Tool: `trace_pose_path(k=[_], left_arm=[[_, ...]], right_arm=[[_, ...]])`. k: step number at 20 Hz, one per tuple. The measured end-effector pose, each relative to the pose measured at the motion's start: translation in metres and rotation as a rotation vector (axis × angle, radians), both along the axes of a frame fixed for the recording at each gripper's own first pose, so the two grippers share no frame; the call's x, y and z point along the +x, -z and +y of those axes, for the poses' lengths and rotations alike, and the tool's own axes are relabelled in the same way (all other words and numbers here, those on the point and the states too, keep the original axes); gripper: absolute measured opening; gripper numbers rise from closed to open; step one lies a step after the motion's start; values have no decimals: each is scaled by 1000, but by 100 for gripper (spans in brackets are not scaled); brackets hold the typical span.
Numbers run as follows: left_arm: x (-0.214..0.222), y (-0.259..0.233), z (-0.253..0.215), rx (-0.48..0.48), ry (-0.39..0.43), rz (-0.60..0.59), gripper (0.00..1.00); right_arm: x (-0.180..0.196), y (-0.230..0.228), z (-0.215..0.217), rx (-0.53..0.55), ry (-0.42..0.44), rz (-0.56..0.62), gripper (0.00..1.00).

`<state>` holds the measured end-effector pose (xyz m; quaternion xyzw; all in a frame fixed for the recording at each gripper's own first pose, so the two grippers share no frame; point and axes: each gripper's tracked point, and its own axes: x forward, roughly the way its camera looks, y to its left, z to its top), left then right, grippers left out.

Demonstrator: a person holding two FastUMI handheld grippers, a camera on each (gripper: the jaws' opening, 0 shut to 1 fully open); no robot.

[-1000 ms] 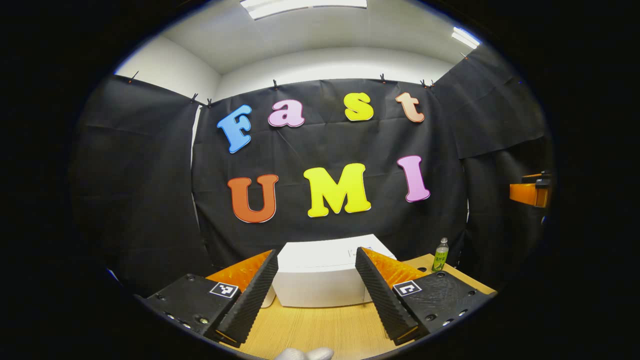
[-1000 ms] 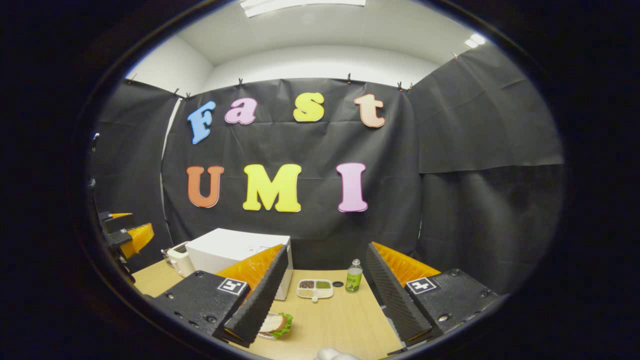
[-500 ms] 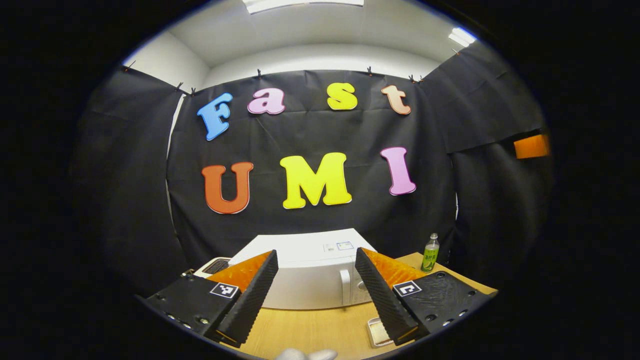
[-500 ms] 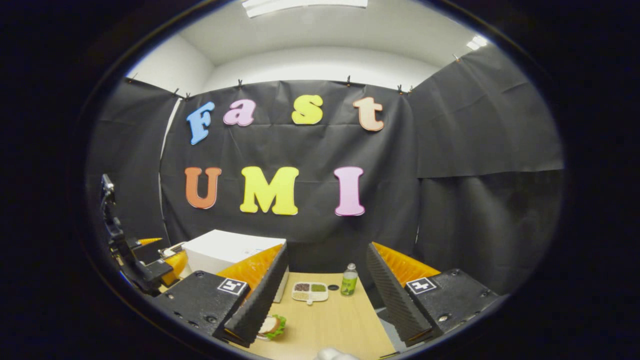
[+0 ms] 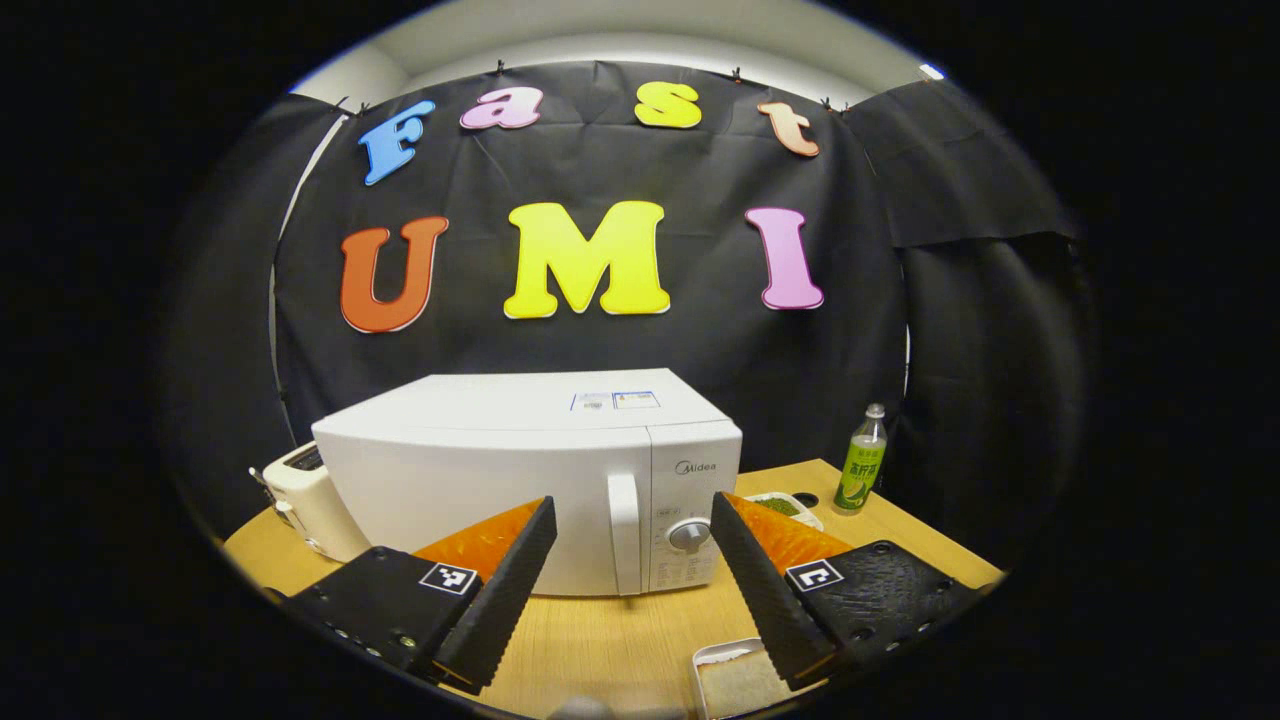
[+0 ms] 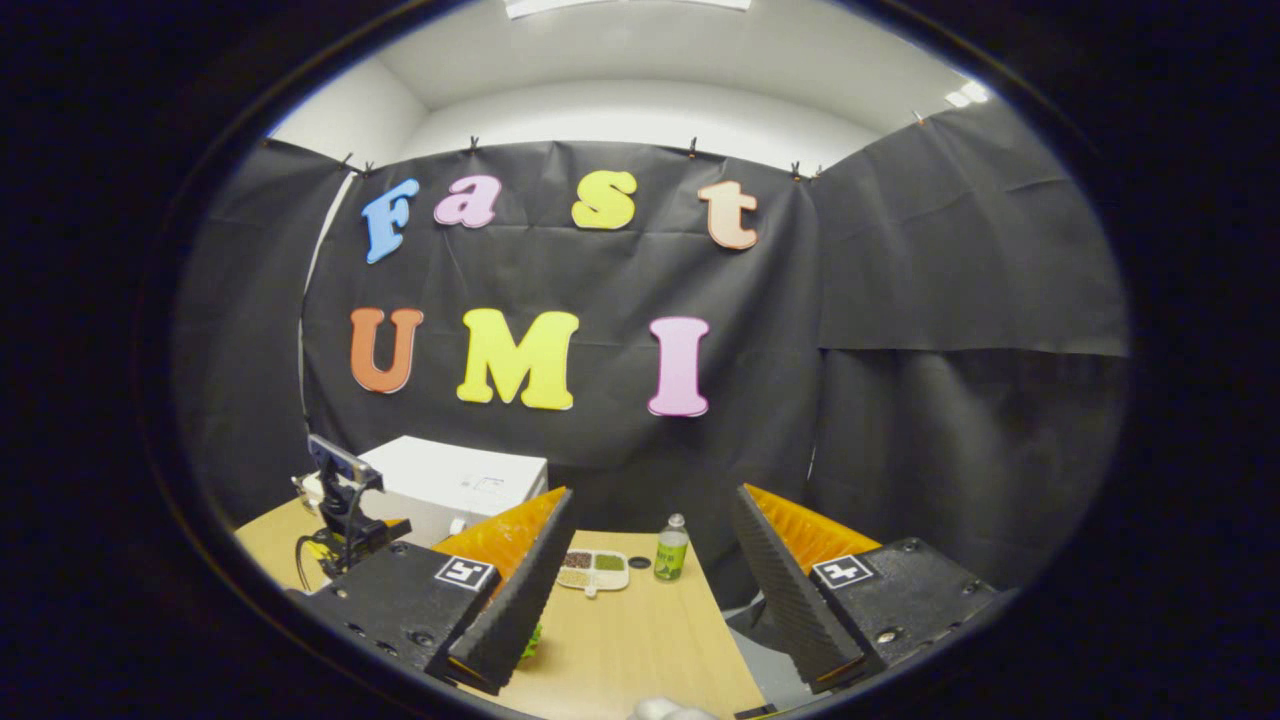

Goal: Open the microwave oven with the left hand, put the food in, and close the microwave oven.

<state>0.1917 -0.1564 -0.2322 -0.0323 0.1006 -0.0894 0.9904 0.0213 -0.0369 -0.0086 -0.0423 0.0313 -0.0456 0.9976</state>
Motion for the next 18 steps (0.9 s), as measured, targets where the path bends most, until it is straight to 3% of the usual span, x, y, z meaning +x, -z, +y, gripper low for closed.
trace_pose_path(k=[1,2,3,4,5,6,9,10,11,12,13,14,15,18], left_arm=[[13,9,-1,4,-10,0,96],[23,20,-4,4,-13,13,94],[33,29,-7,3,-11,20,93],[41,36,-9,4,-5,25,90],[48,40,-11,9,1,24,87],[53,44,-12,9,-2,20,64],[61,54,-8,-25,-15,44,54],[61,52,-11,-43,-7,39,22],[63,53,-11,-43,1,42,29],[61,53,-10,-34,8,41,28],[59,52,-9,-22,13,36,25],[59,52,-9,-24,13,38,10],[58,54,-8,-37,11,49,17],[58,52,-9,-60,23,69,6]], right_arm=[[1,4,-2,-4,10,12,92],[3,7,-5,-7,21,23,100],[3,11,-8,-9,33,31,92],[4,15,-11,-12,47,41,92],[4,18,-14,-12,58,51,100],[6,22,-15,-14,65,64,92],[6,27,-19,-29,81,89,92],[5,26,-21,-29,87,88,100],[5,24,-21,-29,88,81,92],[5,24,-22,-30,92,79,92],[4,24,-22,-28,91,82,92],[4,26,-23,-28,95,85,92],[4,26,-21,-24,92,88,92],[5,25,-13,-19,74,81,92]])
